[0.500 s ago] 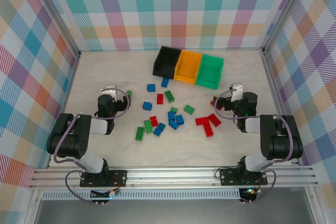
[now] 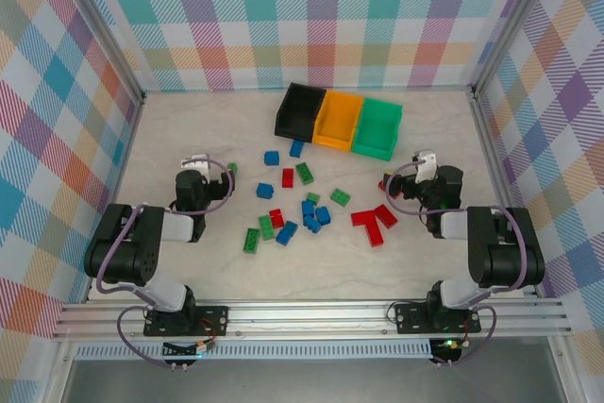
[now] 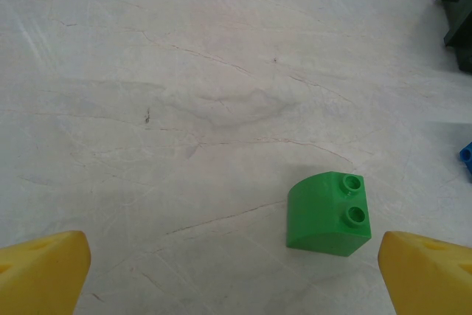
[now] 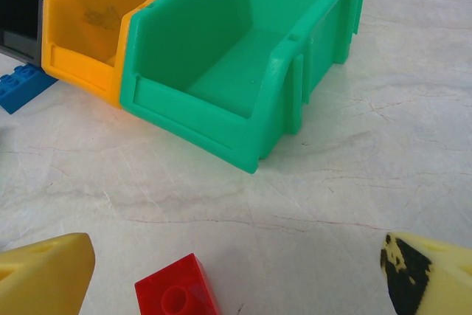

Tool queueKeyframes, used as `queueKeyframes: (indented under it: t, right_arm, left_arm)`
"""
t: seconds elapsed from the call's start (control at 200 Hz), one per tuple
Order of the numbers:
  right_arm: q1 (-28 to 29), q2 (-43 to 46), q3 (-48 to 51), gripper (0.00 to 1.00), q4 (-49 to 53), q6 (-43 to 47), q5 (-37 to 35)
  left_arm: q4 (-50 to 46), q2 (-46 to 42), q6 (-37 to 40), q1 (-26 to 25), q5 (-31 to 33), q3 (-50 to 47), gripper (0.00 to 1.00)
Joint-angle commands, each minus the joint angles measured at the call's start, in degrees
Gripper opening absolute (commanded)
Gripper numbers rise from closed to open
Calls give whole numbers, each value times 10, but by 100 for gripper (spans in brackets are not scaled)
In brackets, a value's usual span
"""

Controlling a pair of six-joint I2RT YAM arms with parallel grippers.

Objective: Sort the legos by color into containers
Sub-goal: Pick up the lego from the center of the table.

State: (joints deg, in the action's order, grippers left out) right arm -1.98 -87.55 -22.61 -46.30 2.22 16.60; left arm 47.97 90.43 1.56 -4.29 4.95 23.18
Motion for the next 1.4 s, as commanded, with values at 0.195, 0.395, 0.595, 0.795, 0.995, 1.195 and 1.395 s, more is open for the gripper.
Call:
queueKeyframes:
  t: [0.195,0.395,0.595,0.795,0.995,1.195,1.395]
  right_arm:
    - [-2,3,-4,99,-12,6,14]
    - [-3,3,-4,99,-12,6,14]
    - [-3,3,-4,99,-12,6,14]
    - [-3,3,-4,99,-12,6,13]
    - [-2,3,-4,99,-12,6,13]
    - [-3,4,-4,99,-13,6,13]
    - [-1,59,-34,99,86,-10,-26]
  left_arm:
    - [2,1,8,4,-11,10,100]
    - [2,1,8,4,-11,11,100]
    - [2,1,9,4,-11,10,100]
    - [2,1,8,4,-11,10,100]
    - [3,0,8,4,-11,9,100]
    - [-1,-3,10,4,-11,10,100]
    - [-179,-61,12,2,-9,86,100]
